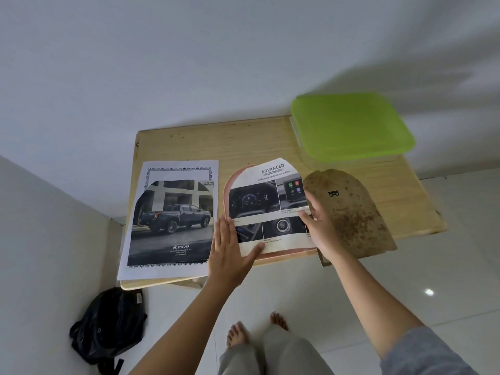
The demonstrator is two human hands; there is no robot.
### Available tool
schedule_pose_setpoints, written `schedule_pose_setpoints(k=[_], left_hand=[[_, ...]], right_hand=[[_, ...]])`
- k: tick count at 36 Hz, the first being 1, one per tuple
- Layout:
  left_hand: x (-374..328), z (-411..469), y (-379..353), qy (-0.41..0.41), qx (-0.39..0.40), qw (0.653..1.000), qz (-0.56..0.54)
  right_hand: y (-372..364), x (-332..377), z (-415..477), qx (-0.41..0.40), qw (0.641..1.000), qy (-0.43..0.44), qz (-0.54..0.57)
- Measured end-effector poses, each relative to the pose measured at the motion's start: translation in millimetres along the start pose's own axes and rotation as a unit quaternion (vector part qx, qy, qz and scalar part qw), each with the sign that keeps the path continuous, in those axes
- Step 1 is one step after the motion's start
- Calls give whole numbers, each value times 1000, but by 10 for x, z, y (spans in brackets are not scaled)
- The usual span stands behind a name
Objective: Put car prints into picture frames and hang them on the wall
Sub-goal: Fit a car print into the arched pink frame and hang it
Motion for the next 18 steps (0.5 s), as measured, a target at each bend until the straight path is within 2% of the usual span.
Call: schedule_pose_setpoints(k=[5,10,14,18], left_hand=[[-32,20,103,0,-17,1000,-23],[-223,51,351,10,-52,991,-124],[-643,133,545,27,-85,963,-256],[-1239,191,530,24,-93,946,-310]], right_hand=[[-6,79,-14,5,999,10,34],[194,167,19,2,999,11,34],[592,314,81,-10,998,-2,55],[1175,459,129,-17,998,-13,59]])
Point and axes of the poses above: each hand's wrist, its own z-axis towards the middle knuckle, its own y-axis out of the back of the hand, x = y × z, the point moved 7 cm from there along z, towards the middle knuckle, and after that the axes turned 13 degrees about z, right-handed, at the moved point
